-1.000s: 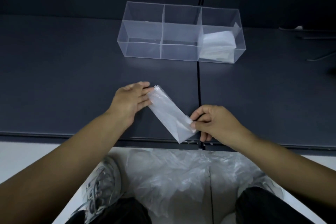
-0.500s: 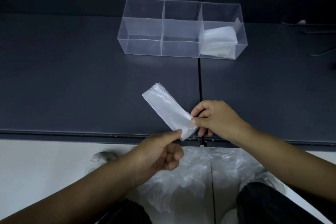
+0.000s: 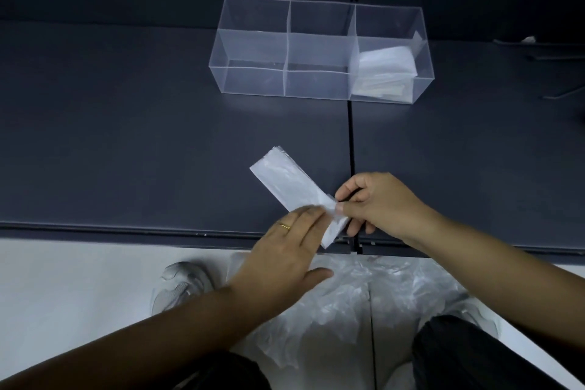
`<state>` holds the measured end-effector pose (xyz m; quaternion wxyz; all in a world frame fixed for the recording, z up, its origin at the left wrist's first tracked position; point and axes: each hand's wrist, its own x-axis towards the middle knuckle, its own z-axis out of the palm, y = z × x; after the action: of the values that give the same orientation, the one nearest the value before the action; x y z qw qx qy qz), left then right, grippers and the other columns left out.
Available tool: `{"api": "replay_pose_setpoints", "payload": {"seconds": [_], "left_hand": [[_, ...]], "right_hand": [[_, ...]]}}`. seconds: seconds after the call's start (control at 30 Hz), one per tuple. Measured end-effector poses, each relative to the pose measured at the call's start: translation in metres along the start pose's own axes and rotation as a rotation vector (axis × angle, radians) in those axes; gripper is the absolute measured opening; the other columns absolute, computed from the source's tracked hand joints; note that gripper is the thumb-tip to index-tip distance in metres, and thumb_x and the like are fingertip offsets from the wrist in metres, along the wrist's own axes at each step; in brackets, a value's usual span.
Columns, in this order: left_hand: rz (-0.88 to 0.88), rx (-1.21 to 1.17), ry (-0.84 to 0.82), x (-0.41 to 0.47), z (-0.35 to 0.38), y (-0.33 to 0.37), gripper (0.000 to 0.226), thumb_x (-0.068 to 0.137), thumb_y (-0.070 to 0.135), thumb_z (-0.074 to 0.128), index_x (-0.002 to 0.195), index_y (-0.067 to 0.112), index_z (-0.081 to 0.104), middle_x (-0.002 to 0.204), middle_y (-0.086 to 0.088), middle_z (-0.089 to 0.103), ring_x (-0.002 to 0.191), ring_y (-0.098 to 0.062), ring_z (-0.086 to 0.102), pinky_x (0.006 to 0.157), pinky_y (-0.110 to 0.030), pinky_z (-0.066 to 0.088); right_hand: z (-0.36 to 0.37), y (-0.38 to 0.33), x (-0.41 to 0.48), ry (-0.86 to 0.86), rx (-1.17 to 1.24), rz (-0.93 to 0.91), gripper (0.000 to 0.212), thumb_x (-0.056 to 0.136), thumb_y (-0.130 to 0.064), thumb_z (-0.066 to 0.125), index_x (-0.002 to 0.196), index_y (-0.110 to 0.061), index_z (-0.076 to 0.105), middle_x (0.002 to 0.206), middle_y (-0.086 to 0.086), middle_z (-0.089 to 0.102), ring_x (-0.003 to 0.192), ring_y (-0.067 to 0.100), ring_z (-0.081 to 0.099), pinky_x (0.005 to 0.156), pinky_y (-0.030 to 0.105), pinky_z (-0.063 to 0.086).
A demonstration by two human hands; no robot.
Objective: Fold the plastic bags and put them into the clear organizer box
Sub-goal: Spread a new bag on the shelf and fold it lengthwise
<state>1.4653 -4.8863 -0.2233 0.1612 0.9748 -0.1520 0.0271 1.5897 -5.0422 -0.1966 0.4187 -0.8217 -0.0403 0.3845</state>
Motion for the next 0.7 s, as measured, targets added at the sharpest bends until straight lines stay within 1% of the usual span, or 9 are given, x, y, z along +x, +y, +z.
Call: {"api": "replay_pose_setpoints", "payload": {"seconds": [0.07,0.2,0.37,0.47,0.53,0.57,0.63,0.67,0.7], "left_hand": [[-0.024,0.036,-0.004,0.0,0.007,-0.001,0.071,0.073,0.048,0.077,0.126,0.003,0.061,0.129,-0.011,0.061,0.119,-0.024,0.059,0.1,-0.037,0.048],[-0.023,-0.03,0.123,0.002,0.009,-0.005,0.053,0.075,0.037,0.079,0.116,0.004,0.068,0.12,-0.009,0.066,0.11,-0.022,0.064,0.095,-0.033,0.05],[-0.093,-0.179,0.226,0.006,0.001,-0.007,0.032,0.091,0.026,0.054,0.108,0.007,0.073,0.11,-0.004,0.071,0.098,-0.019,0.069,0.086,-0.028,0.055],[-0.114,-0.247,0.183,0.01,-0.009,-0.011,0.033,0.094,0.026,0.048,0.109,0.009,0.073,0.105,-0.001,0.073,0.091,-0.017,0.07,0.077,-0.029,0.057],[-0.148,-0.293,0.134,0.012,-0.017,-0.016,0.035,0.097,0.03,0.044,0.107,0.011,0.072,0.087,-0.001,0.073,0.074,-0.02,0.068,0.065,-0.033,0.055],[-0.171,-0.312,0.122,0.013,-0.02,-0.019,0.034,0.098,0.031,0.043,0.102,0.011,0.071,0.073,-0.001,0.067,0.062,-0.02,0.062,0.058,-0.035,0.052],[-0.199,-0.317,0.127,0.017,-0.025,-0.022,0.03,0.097,0.029,0.044,0.093,0.009,0.067,0.056,0.006,0.045,0.048,-0.016,0.043,0.048,-0.032,0.043],[-0.207,-0.311,0.13,0.019,-0.026,-0.024,0.03,0.097,0.028,0.044,0.09,0.009,0.065,0.054,0.008,0.038,0.045,-0.016,0.037,0.046,-0.031,0.04],[-0.226,-0.317,0.121,0.021,-0.027,-0.025,0.03,0.097,0.029,0.042,0.089,0.009,0.063,0.053,0.008,0.036,0.045,-0.018,0.037,0.046,-0.032,0.038]], "right_hand": [[-0.003,-0.002,-0.001,-0.023,0.024,0.034,0.012,0.086,-0.012,0.068,0.096,-0.012,0.062,0.072,0.002,0.073,0.056,0.015,0.069,0.043,0.018,0.043],[-0.012,-0.007,-0.006,-0.1,0.133,0.117,0.014,0.088,-0.011,0.065,0.102,-0.009,0.063,0.074,0.002,0.073,0.053,0.011,0.066,0.044,0.017,0.043],[-0.03,-0.018,-0.014,-0.262,0.326,0.166,0.023,0.09,-0.016,0.062,0.111,-0.009,0.06,0.093,0.008,0.075,0.053,0.008,0.062,0.046,0.016,0.045],[-0.038,-0.019,-0.013,-0.241,0.231,-0.019,0.033,0.086,-0.009,0.066,0.117,-0.018,0.059,0.106,0.002,0.072,0.061,0.008,0.063,0.054,0.017,0.048],[-0.038,-0.02,-0.009,-0.216,0.0,-0.271,0.054,0.08,-0.002,0.072,0.122,-0.032,0.058,0.119,-0.02,0.061,0.075,0.003,0.06,0.068,0.018,0.051],[-0.035,-0.021,-0.007,-0.256,-0.105,-0.368,0.062,0.077,0.001,0.074,0.123,-0.037,0.057,0.122,-0.029,0.054,0.082,0.001,0.057,0.074,0.018,0.051],[-0.026,-0.02,0.003,-0.34,-0.256,-0.464,0.063,0.076,0.003,0.073,0.124,-0.035,0.058,0.131,-0.028,0.047,0.089,0.005,0.055,0.077,0.02,0.05],[-0.021,-0.02,0.009,-0.347,-0.297,-0.473,0.057,0.077,0.002,0.073,0.122,-0.032,0.061,0.126,-0.022,0.053,0.085,0.005,0.055,0.073,0.02,0.049],[-0.017,-0.019,0.014,-0.331,-0.319,-0.462,0.049,0.078,-0.002,0.074,0.118,-0.029,0.065,0.112,-0.016,0.061,0.076,0.004,0.054,0.067,0.019,0.047]]}}
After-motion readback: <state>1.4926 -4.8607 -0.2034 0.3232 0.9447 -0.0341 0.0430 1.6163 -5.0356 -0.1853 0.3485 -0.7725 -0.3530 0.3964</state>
